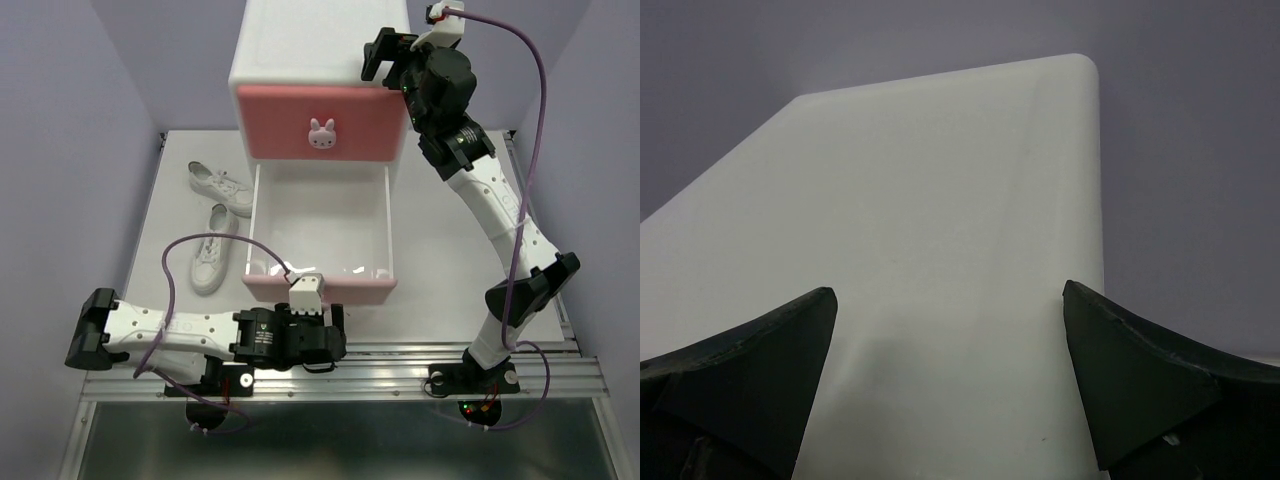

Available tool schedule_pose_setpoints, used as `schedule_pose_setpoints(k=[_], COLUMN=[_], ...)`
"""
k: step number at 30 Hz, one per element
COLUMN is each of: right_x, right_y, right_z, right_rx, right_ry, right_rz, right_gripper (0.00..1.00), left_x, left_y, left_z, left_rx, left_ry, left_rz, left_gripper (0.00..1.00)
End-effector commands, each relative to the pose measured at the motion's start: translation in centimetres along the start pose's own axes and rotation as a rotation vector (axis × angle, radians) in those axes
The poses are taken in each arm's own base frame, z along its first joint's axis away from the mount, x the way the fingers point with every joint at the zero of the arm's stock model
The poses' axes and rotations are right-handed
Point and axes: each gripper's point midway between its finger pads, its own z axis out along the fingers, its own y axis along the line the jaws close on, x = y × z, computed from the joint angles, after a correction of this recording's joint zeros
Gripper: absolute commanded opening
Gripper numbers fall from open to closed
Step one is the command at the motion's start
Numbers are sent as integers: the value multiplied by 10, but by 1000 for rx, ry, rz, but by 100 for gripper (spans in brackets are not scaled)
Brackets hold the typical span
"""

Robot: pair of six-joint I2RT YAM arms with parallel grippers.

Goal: Place and organize the shoes in the shoe cabinet

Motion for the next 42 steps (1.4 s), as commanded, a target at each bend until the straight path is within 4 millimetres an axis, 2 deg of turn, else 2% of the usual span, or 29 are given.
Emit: schedule_pose_setpoints(k=[1, 4, 5, 8, 9, 10, 11, 14, 15, 16, 17, 18, 19, 20, 21, 22, 23, 24, 27, 28, 31, 32, 35, 36, 37, 39, 40, 41, 42], right_x=[181, 179, 179, 176, 172, 169, 160, 143, 124, 120, 109, 76, 62, 61, 21, 8, -3, -19, -62, -70, -95, -110, -143, -151, -164, -167, -151, -155, -147], right_y=[-23, -21, -21, -20, -17, -16, -12, -8, -8, -7, -3, 0, 3, 5, 7, 7, 6, 8, -13, -29, -51, -73, -109, -136, -142, -160, -176, -178, -177], right_z=[-1, -1, -1, -3, -3, -3, -2, 3, 8, 13, 16, 22, 27, 36, 38, 42, 50, 51, 54, 56, 52, 51, 42, 40, 31, 25, 28, 19, 19], right_rx=[58, 51, 51, 53, 41, 42, 36, 27, 30, 30, 22, 9, 5, 7, 14, 23, 43, 36, 42, 64, 75, 99, 107, 135, 130, 157, 186, 185, 181], right_ry=[471, 471, 471, 465, 460, 454, 434, 397, 354, 340, 317, 243, 207, 186, 84, 42, -22, -73, -210, -231, -296, -330, -405, -428, -450, -448, -401, -391, -358], right_rz=[-102, -96, -97, -68, -56, -48, -30, -14, -1, 6, 16, 43, 52, 54, 72, 84, 99, 116, 205, 225, 217, 222, 297, 325, 327, 322, 316, 321, 322], right_gripper=[100, 100, 100, 100, 100, 100, 100, 100, 100, 100, 100, 100, 100, 100, 100, 100, 100, 100, 100, 100, 100, 100, 100, 100, 100, 100, 100, 100, 100], left_x=[-21, -47, -65, -104, -125, -142, -178, -233, -277, -297, -315, -341, -366, -376, -393, -404, -413, -419, -443, -448, -463, -468, -457, -449, -441, -421, -404, -390, -381], left_y=[-38, -56, -68, -71, -76, -74, -72, -64, -54, -47, -51, -51, -33, -37, -37, -29, -25, -19, 10, 17, 54, 73, 102, 114, 133, 151, 165, 187, 200], left_z=[-33, -57, -74, -96, -110, -112, -118, -115, -121, -123, -117, -130, -130, -121, -130, -118, -118, -113, -103, -104, -115, -117, -108, -103, -96, -80, -62, -52, -46], left_rx=[135, 205, 260, 266, 285, 266, 249, 204, 177, 139, 143, 159, 108, 123, 136, 118, 120, 106, 88, 89, 26, 7, -30, -67, -118, -167, -200, -257, -287], left_ry=[-22, -67, -104, -211, -256, -300, -367, -471, -570, -615, -630, -672, -709, -689, -715, -705, -713, -708, -704, -713, -778, -791, -753, -718, -689, -609, -545, -487, -453], left_rz=[36, 28, 32, -2, -8, -5, -61, 76, 31, 80, 85, 70, 38, 48, 28, 16, -1, -27, -130, -146, -225, -248, -267, -278, -274, -266, -265, -306, -333], left_gripper=[99, 99, 99, 99, 99, 99, 99, 99, 99, 99, 99, 99, 99, 99, 99, 99, 99, 99, 99, 99, 99, 99, 99, 99, 99, 99, 99, 99, 99])
